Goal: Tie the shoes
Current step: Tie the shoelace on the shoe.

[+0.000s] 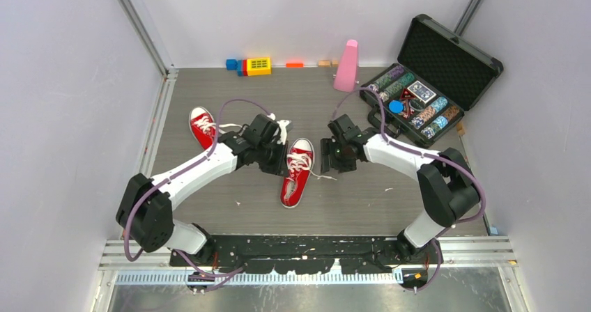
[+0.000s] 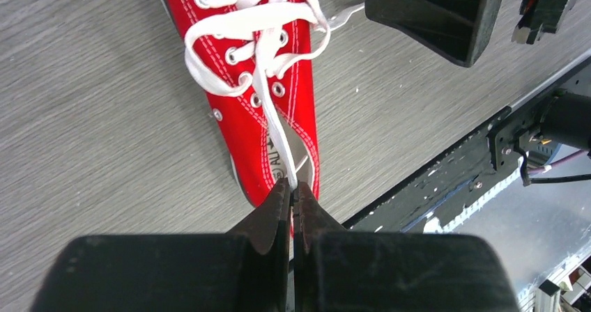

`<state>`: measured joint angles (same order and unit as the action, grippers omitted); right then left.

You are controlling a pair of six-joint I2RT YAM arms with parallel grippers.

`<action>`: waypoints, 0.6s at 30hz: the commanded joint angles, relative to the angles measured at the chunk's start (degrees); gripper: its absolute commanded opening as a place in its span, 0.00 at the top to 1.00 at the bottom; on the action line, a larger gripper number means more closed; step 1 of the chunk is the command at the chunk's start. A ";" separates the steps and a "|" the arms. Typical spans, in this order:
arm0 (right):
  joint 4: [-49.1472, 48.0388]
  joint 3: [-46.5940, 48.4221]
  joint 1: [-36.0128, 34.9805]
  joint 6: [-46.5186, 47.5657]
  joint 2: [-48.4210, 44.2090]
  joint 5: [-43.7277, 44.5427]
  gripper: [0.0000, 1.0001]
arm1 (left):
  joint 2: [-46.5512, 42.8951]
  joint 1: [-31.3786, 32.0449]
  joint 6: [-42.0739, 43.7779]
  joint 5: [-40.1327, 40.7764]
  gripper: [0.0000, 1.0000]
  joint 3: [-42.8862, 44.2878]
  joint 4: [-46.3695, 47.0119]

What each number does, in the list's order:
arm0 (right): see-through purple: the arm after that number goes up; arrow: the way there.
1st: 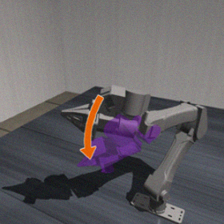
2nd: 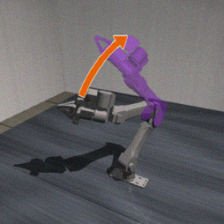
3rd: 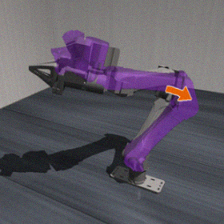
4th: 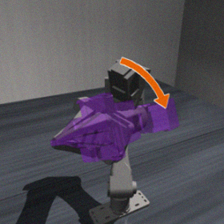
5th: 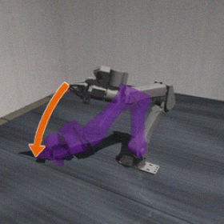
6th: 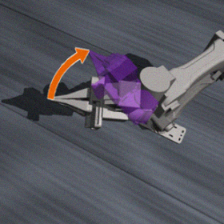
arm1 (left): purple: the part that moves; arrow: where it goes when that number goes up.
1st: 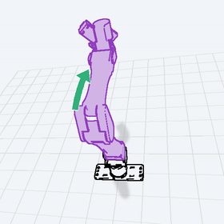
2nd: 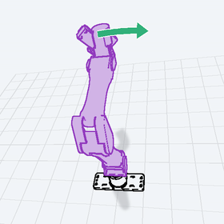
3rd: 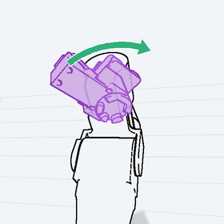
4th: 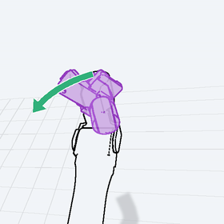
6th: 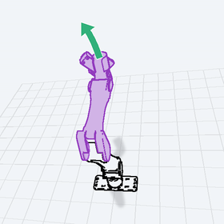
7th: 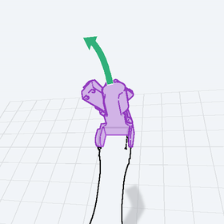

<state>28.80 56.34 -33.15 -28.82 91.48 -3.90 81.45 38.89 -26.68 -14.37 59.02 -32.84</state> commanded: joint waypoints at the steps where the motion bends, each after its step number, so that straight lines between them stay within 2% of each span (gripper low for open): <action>1: 1.37 3.44 -2.68 5.05 0.92 3.72 0.36 | -2.55 -2.02 4.06 -2.26 1.00 2.30 -5.39; 9: 2.13 3.97 -4.11 7.78 3.62 7.09 0.31 | -1.55 -4.25 6.51 -4.42 1.00 2.42 -5.67; 12: 2.52 4.71 -4.45 8.37 5.22 7.16 0.28 | -1.29 -4.47 6.96 -4.53 1.00 2.50 -5.68; 18: 1.95 4.71 -4.70 9.10 7.68 4.79 0.29 | -1.90 -5.04 7.42 -4.57 1.00 2.17 -5.77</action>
<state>31.14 59.31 -37.32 -21.15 98.15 1.41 80.64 34.61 -20.53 -17.58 59.24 -38.02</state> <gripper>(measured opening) 0.716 0.013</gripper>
